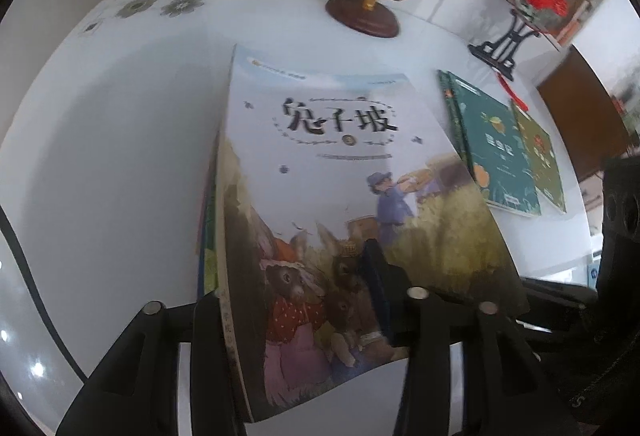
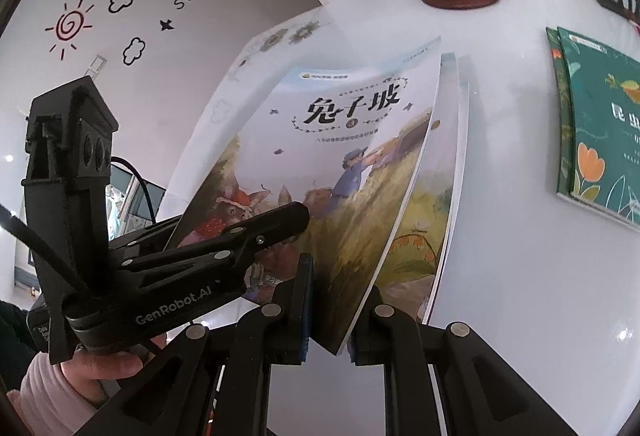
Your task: Organize books
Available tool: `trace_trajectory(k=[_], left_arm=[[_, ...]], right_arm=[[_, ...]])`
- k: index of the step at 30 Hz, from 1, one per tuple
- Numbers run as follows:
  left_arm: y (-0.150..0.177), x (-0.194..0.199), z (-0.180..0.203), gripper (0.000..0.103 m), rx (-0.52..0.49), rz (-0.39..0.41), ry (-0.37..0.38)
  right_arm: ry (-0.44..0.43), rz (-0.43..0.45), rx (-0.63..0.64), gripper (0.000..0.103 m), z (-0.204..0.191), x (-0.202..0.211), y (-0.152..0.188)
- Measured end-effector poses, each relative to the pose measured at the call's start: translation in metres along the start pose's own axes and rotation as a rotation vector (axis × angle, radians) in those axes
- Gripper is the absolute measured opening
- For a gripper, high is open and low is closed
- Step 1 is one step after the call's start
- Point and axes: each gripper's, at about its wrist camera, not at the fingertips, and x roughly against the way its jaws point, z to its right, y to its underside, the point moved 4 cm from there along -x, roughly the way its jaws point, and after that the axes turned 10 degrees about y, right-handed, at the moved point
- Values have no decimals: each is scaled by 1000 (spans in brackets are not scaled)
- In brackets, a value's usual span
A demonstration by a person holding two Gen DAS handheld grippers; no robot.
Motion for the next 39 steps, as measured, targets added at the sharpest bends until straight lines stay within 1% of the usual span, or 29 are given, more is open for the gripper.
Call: trace_trajectory(k=[1, 2, 3, 4, 6, 7, 8, 9, 10, 13, 17, 20, 21, 24, 27, 29, 31, 39], left_arm=[[0, -1, -3, 58, 17, -6, -12], [-1, -1, -6, 61, 35, -10, -22], [0, 0, -10, 65, 56, -7, -35], [-1, 2, -13, 67, 66, -1, -57], [-1, 6, -19, 67, 73, 5, -116], [-1, 7, -21, 67, 73, 5, -125], [-2, 8, -22, 67, 73, 5, -135], [-2, 10, -23, 67, 73, 4, -150], [-2, 12, -24, 67, 71, 5, -165], [-2, 16, -25, 67, 76, 12, -206], [-3, 18, -24, 67, 94, 15, -213], [-6, 20, -17, 67, 98, 37, -238], [-8, 21, -15, 67, 104, 44, -239], [-16, 17, -3, 67, 122, 53, -205], [-24, 11, 14, 67, 103, 57, -196], [-31, 5, 33, 67, 70, 55, -195], [-37, -2, 53, 67, 41, 52, -173], [-46, -51, 136, 67, -83, -29, -75]], right_arm=[[2, -5, -9, 18, 1, -1, 0], [10, -14, -16, 20, 1, -4, -1], [10, -24, -18, 21, 1, -5, -1], [11, -32, -17, 21, 0, -7, -1], [16, -39, -12, 30, -3, -8, -2], [19, -39, -6, 31, -4, -7, -2], [14, -36, 2, 35, -5, -6, -3], [30, -45, 9, 45, -6, -6, -2], [45, -52, 12, 46, -5, -7, -2], [50, -72, 0, 46, -1, -7, -1], [61, -98, -23, 46, 10, -5, 0], [60, -106, -44, 46, 22, 0, 3], [60, -102, -50, 47, 26, 3, 3], [69, -81, -66, 47, 40, 15, 5], [77, -71, -100, 47, 59, 26, 7], [82, -68, -132, 47, 77, 35, 8], [85, -65, -161, 47, 91, 41, 9], [107, -13, -301, 47, 168, 81, 2]])
